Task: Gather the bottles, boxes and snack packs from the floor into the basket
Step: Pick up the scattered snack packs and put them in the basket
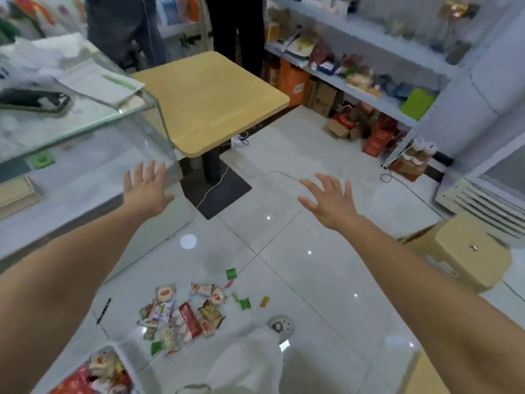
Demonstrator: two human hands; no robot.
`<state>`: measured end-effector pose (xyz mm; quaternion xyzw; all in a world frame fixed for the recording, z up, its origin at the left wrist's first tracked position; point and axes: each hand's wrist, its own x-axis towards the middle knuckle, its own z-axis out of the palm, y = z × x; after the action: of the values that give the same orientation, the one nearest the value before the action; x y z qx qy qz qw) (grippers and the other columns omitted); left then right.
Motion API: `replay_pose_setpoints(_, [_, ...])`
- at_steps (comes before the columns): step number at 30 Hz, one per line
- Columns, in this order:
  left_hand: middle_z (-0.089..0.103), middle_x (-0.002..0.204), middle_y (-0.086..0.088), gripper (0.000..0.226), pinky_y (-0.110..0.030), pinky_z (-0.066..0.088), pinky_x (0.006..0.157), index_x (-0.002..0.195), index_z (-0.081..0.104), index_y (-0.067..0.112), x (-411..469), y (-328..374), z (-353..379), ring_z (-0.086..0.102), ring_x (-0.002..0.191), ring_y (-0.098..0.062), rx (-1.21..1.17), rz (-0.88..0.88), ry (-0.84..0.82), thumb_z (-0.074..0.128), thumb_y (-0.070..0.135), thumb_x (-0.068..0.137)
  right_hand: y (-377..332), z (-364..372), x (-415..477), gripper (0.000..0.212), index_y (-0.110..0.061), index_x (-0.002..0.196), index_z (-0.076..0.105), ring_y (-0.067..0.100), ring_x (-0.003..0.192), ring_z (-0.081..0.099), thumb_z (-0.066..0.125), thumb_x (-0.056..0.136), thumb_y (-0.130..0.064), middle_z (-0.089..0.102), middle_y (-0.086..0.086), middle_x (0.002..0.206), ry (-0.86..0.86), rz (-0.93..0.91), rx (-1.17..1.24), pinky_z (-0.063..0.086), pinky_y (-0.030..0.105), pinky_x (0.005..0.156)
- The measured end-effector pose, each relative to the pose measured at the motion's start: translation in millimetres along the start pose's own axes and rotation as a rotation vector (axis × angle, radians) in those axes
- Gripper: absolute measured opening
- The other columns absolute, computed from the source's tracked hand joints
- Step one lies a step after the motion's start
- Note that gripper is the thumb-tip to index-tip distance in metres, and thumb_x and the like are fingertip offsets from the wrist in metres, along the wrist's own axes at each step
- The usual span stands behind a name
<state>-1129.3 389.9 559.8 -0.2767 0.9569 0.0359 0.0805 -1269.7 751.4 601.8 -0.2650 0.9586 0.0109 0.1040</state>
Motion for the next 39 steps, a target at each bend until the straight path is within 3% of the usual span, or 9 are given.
replay_pose_setpoints(11, [-0.006, 0.160, -0.008, 0.080, -0.050, 0.005, 0.117, 0.152, -0.002, 0.018, 10.6, -14.8, 84.8, -0.003, 0.147, -0.032, -0.191, -0.717, -0.006, 0.044, 0.047, 0.094, -41.6, 3.2, 232.3, 0.056, -0.040, 0.148, 0.010, 0.023, 0.147, 0.002, 0.022, 0.095, -0.056, 0.008, 0.001, 0.159, -0.050, -0.862, -0.402, -0.003, 0.049, 0.118])
replay_pose_setpoints(16, [-0.007, 0.160, -0.011, 0.078, -0.051, -0.003, 0.116, 0.152, -0.002, 0.015, -52.0, -0.4, 106.0, -0.006, 0.147, -0.034, -0.285, -1.047, 0.020, 0.043, 0.045, 0.095, -93.7, 25.0, 272.2, 0.059, -0.040, 0.147, 0.009, 0.023, 0.148, -0.001, 0.016, 0.093, -0.060, 0.007, -0.002, 0.159, -0.155, -1.204, -0.496, -0.006, 0.049, 0.118])
replay_pose_setpoints(20, [-0.005, 0.160, -0.012, 0.078, -0.053, -0.001, 0.116, 0.152, 0.000, 0.014, -92.8, 25.6, 114.8, -0.005, 0.146, -0.036, -0.319, -1.276, 0.034, 0.044, 0.044, 0.095, -143.1, 37.0, 282.0, 0.072, -0.040, 0.147, 0.011, 0.023, 0.148, 0.000, 0.003, 0.082, -0.068, 0.008, -0.001, 0.159, -0.225, -1.427, -0.523, -0.008, 0.048, 0.118])
replay_pose_setpoints(24, [-0.002, 0.160, -0.010, 0.076, -0.050, -0.004, 0.116, 0.152, 0.004, 0.016, -101.1, 65.1, 137.5, -0.005, 0.147, -0.032, -0.396, -1.496, 0.129, 0.043, 0.045, 0.095, -184.4, 67.7, 289.0, 0.059, -0.041, 0.147, 0.007, 0.023, 0.147, 0.000, 0.019, 0.092, -0.060, 0.007, -0.001, 0.159, -0.257, -1.680, -0.587, -0.003, 0.051, 0.119])
replay_pose_setpoints(27, [0.003, 0.160, -0.011, 0.075, -0.052, 0.000, 0.116, 0.152, 0.008, 0.015, -94.0, 102.3, 166.5, 0.000, 0.146, -0.035, -0.401, -1.667, 0.175, 0.048, 0.039, 0.094, -206.7, 105.7, 295.8, 0.076, -0.042, 0.147, 0.005, 0.023, 0.147, -0.003, 0.000, 0.077, -0.071, 0.003, -0.001, 0.159, -0.313, -1.836, -0.654, -0.007, 0.050, 0.118])
replay_pose_setpoints(32, [-0.010, 0.160, -0.008, 0.077, -0.048, -0.004, 0.117, 0.151, -0.007, 0.018, -70.3, 152.3, 231.3, -0.010, 0.147, -0.031, -0.454, -1.830, 0.073, 0.037, 0.047, 0.096, -221.2, 190.7, 304.9, 0.091, -0.044, 0.146, -0.003, 0.023, 0.147, -0.006, -0.018, 0.060, -0.071, -0.005, -0.004, 0.159, -0.368, -1.878, -0.684, -0.004, 0.049, 0.119])
replay_pose_setpoints(34, [-0.012, 0.160, -0.007, 0.076, -0.047, -0.006, 0.117, 0.151, -0.008, 0.018, -60.7, 166.4, 270.9, -0.011, 0.147, -0.030, -0.465, -1.881, 0.053, 0.035, 0.048, 0.097, -223.8, 238.1, 306.3, 0.092, -0.044, 0.147, 0.001, 0.023, 0.147, 0.001, -0.019, 0.061, -0.074, -0.001, -0.003, 0.160, -0.381, -1.869, -0.623, 0.003, 0.048, 0.118])
replay_pose_setpoints(36, [-0.015, 0.159, -0.006, 0.076, -0.046, -0.006, 0.117, 0.151, -0.010, 0.019, -48.1, 176.8, 319.5, -0.012, 0.147, -0.029, -0.495, -1.910, 0.021, 0.034, 0.049, 0.096, -228.8, 289.7, 306.2, 0.081, -0.042, 0.147, 0.013, 0.025, 0.145, 0.012, 0.001, 0.075, -0.078, 0.011, 0.001, 0.158, -0.465, -1.762, -0.467, 0.014, 0.049, 0.117])
replay_pose_setpoints(39, [-0.019, 0.159, -0.004, 0.079, -0.046, -0.006, 0.117, 0.149, -0.015, 0.021, -27.8, 178.9, 410.3, -0.015, 0.146, -0.028, -0.525, -1.929, 0.031, 0.036, 0.050, 0.096, -244.8, 383.8, 312.8, 0.062, -0.037, 0.146, 0.022, 0.028, 0.142, 0.019, 0.045, 0.090, -0.053, 0.018, 0.005, 0.156, -0.568, -1.623, -0.245, 0.028, 0.045, 0.112])
